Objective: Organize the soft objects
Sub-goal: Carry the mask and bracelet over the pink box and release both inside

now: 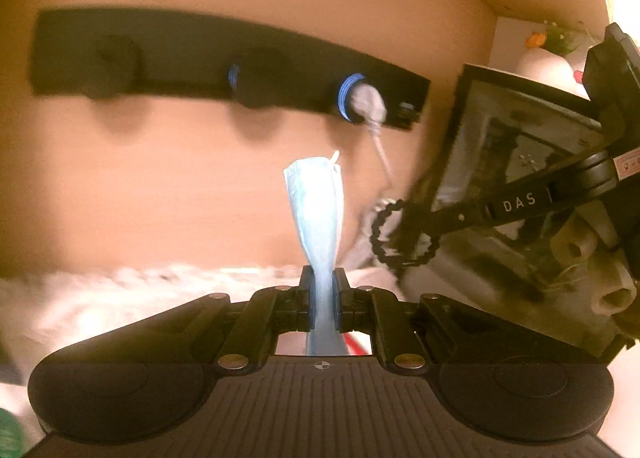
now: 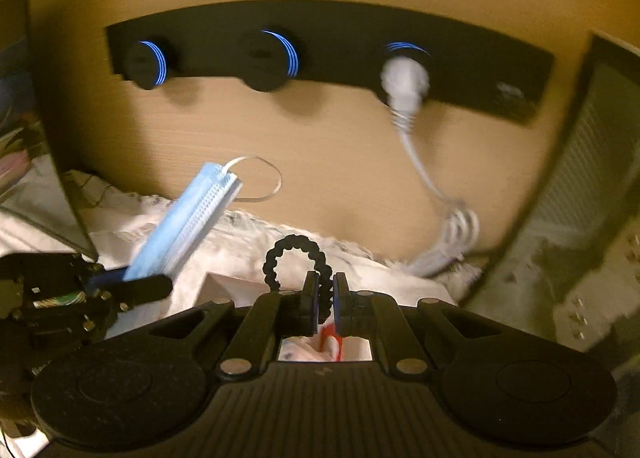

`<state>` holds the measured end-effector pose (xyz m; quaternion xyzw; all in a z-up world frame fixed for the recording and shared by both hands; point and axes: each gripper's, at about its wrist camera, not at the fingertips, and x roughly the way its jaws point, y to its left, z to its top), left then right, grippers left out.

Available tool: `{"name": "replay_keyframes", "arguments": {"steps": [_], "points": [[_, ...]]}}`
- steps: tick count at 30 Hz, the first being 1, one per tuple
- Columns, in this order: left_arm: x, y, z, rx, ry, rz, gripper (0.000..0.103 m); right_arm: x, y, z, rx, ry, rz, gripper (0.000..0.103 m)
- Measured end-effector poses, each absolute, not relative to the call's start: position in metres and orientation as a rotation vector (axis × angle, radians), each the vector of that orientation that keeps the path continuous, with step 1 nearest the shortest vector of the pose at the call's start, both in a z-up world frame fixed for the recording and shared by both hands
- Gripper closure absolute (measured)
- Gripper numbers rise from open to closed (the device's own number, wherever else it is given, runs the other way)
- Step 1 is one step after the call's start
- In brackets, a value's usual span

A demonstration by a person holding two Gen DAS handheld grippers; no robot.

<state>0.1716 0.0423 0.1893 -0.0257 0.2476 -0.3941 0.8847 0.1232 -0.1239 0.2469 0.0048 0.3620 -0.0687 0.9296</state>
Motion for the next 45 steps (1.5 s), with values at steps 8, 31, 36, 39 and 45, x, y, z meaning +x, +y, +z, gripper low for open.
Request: {"name": "replay_keyframes", "arguments": {"steps": [8,31,36,39,45], "points": [[0.188,-0.006,0.109,-0.011,0.705,-0.811,0.089,0.128,-0.145,0.203,0.132,0.780,-0.080,0.096],[0.206,0.043,0.134,-0.013,0.627,-0.681,0.080,0.213,-0.146,0.060,0.246,1.054,-0.160,0.096],[0.209,0.064,0.144,-0.121,0.664,-0.704,0.080,0.205,-0.148,0.076,0.294,1.006,-0.141,0.088],[0.201,0.077,0.151,-0.143,0.625,-0.674,0.080,0.186,-0.150,0.101,0.303,0.917,-0.133,0.062],[0.196,0.110,0.160,-0.175,0.589,-0.636,0.080,0.150,-0.145,0.150,0.264,0.767,-0.142,0.054]]}}
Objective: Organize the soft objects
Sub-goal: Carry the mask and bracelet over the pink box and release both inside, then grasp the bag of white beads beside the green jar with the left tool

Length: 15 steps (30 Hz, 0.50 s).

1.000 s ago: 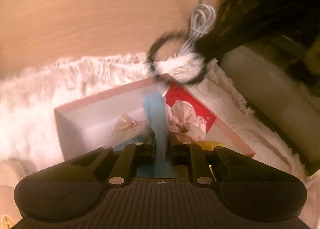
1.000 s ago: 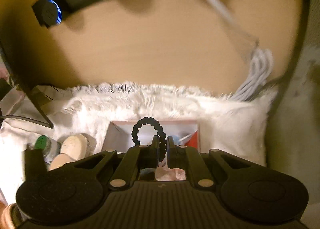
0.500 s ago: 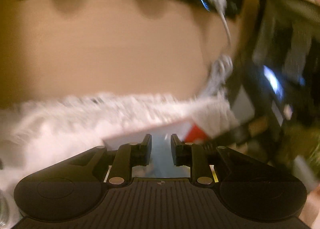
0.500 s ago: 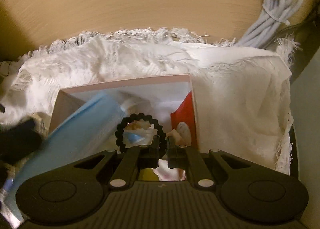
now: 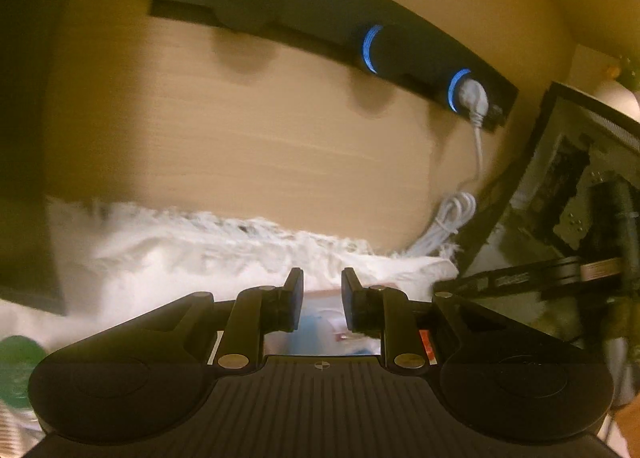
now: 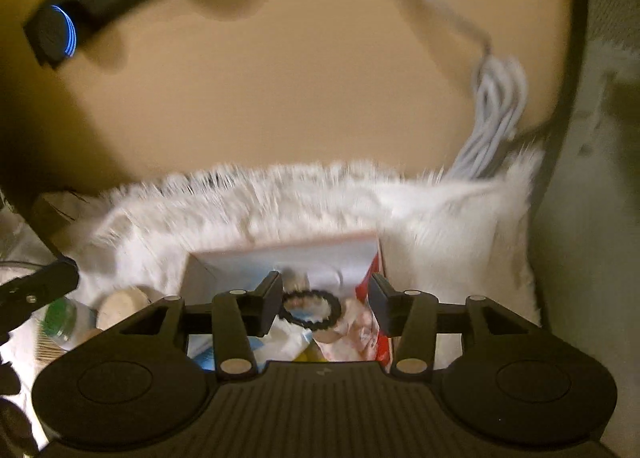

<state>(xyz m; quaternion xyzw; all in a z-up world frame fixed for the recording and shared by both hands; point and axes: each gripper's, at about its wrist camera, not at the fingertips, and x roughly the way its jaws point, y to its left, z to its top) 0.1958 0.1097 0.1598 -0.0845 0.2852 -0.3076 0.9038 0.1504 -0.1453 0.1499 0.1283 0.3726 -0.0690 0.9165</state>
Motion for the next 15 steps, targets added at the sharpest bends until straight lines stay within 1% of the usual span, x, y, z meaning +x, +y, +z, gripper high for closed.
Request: {"name": "replay_keyframes", "arguments": {"steps": [5,9,11,15], "points": [[0.190,0.154,0.158,-0.220,0.578,-0.561,0.080,0.143,-0.123,0.170,0.227,0.727,-0.108,0.054],[0.182,0.219,0.153,-0.219,0.550,-0.401,0.080,0.142,-0.085,0.169,0.125,0.740,-0.033,0.053],[0.175,0.263,0.151,-0.218,0.523,-0.279,0.080,0.141,-0.066,0.165,0.068,0.747,0.004,0.053],[0.170,0.341,0.138,-0.300,0.560,-0.097,0.081,0.138,-0.026,0.157,-0.007,0.766,0.109,0.053]]}}
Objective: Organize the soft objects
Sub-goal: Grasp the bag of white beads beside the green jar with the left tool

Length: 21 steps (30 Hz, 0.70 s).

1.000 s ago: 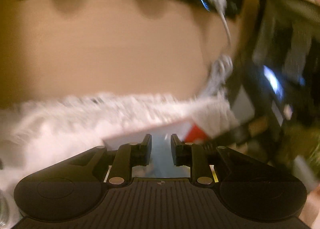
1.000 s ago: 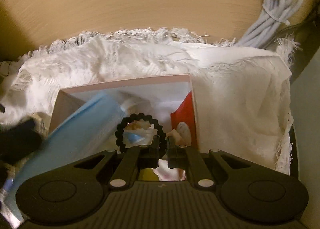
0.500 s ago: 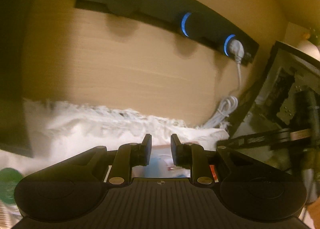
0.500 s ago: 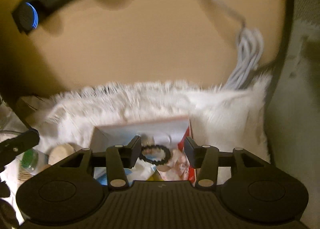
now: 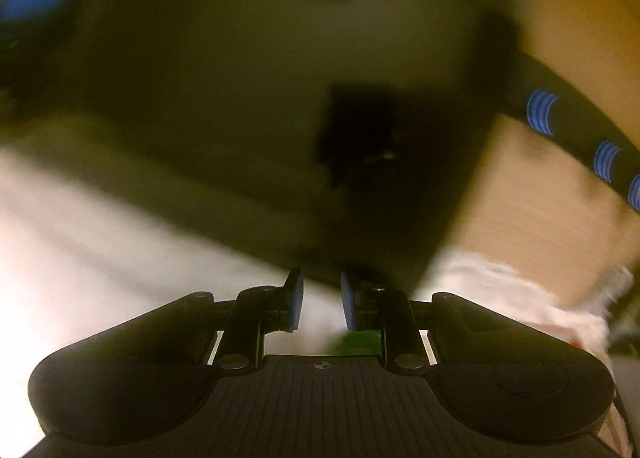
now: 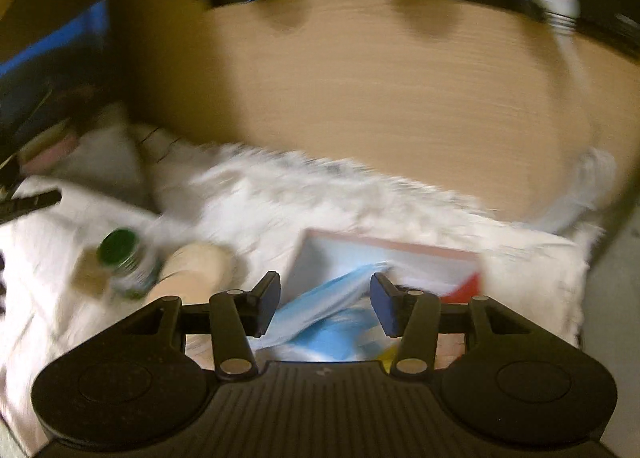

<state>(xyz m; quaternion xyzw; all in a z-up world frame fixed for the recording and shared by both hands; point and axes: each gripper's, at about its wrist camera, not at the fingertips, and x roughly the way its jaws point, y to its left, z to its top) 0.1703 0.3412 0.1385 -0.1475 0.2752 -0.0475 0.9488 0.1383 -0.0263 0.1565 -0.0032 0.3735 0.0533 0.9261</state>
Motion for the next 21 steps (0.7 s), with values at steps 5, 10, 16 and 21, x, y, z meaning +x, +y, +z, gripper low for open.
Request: {"name": "replay_keyframes", "arguments": {"steps": [5,10,16,21], "points": [[0.169,0.370,0.110,-0.346,0.661,-0.111,0.080,0.135,0.025,0.140,-0.082,0.792,0.243,0.053],[0.180,0.348,0.082,-0.203,0.763,-0.088,0.080,0.119,0.074,0.129,-0.189,0.799,0.353,0.053],[0.187,0.347,0.065,-0.250,0.814,-0.139,0.070,0.096,0.096,0.118,-0.279,0.805,0.410,0.053],[0.189,0.357,0.058,-0.294,0.842,-0.098,0.074,0.094,0.091,0.109,-0.271,0.834,0.396,0.053]]}}
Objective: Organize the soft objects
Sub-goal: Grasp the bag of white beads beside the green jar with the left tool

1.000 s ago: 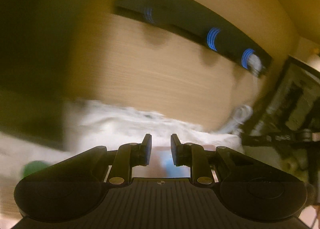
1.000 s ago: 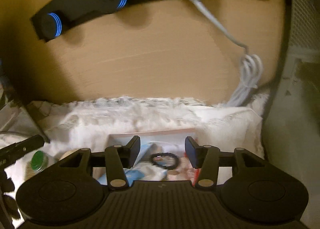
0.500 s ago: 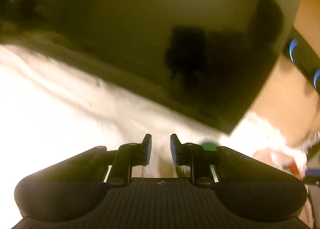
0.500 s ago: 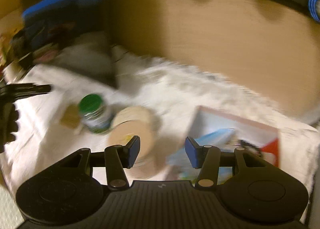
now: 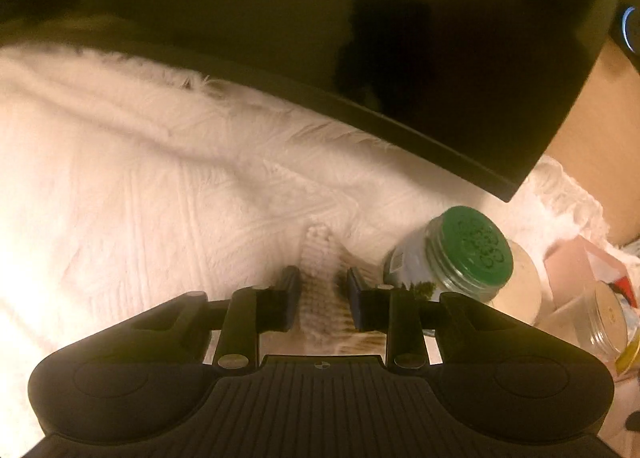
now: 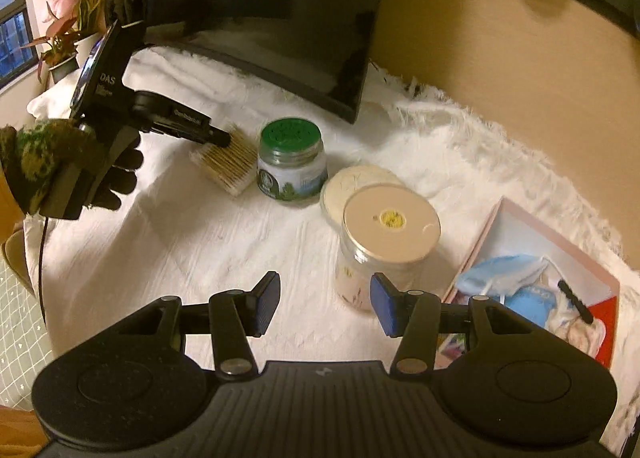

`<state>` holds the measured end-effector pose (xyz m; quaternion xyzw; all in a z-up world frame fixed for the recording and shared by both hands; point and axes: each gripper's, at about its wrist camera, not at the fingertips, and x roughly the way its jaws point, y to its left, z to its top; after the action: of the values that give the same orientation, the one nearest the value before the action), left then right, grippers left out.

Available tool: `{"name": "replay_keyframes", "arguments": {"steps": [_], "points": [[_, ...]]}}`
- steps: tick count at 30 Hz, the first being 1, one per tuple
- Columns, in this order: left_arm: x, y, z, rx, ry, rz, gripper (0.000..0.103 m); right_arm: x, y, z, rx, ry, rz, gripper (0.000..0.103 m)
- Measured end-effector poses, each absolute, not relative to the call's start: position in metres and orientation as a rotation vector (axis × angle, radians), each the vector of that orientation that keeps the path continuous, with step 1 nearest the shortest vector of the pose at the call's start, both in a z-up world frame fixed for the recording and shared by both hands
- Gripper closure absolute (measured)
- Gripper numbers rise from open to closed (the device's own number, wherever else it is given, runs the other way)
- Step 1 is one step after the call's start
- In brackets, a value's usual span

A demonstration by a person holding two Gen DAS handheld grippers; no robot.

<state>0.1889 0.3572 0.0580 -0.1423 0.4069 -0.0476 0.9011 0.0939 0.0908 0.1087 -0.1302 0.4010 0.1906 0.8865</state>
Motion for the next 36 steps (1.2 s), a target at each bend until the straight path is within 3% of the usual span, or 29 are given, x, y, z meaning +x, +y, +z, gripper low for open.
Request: {"name": "replay_keyframes", "arguments": {"steps": [2,4,7,13,16,19,27,36], "points": [[0.189,0.354,0.057,-0.287,0.850,-0.106,0.072,0.093,0.088,0.106,-0.256,0.848,0.390,0.053],[0.190,0.350,0.056,-0.273,0.858,-0.121,0.061,0.094,0.088,0.102,-0.242,0.861,0.389,0.053],[0.193,0.348,0.054,-0.282,0.863,-0.127,0.056,0.093,0.090,0.096,-0.215,0.882,0.395,0.053],[0.191,0.350,0.050,-0.303,0.865,-0.138,0.056,0.089,0.097,0.077,-0.192,0.930,0.394,0.053],[0.191,0.351,0.052,-0.311,0.921,-0.113,0.065,0.088,0.097,0.070,-0.184,0.950,0.391,0.053],[0.185,0.357,0.051,-0.356,0.954,-0.102,0.066,0.089,0.095,0.063,-0.183,0.963,0.381,0.053],[0.187,0.360,0.034,-0.464,0.906,-0.129,0.058,0.094,0.090,0.044,-0.160,1.010,0.346,0.053],[0.171,0.363,0.055,-0.483,0.798,-0.221,0.060,0.094,0.085,0.044,-0.140,1.012,0.334,0.053]]}}
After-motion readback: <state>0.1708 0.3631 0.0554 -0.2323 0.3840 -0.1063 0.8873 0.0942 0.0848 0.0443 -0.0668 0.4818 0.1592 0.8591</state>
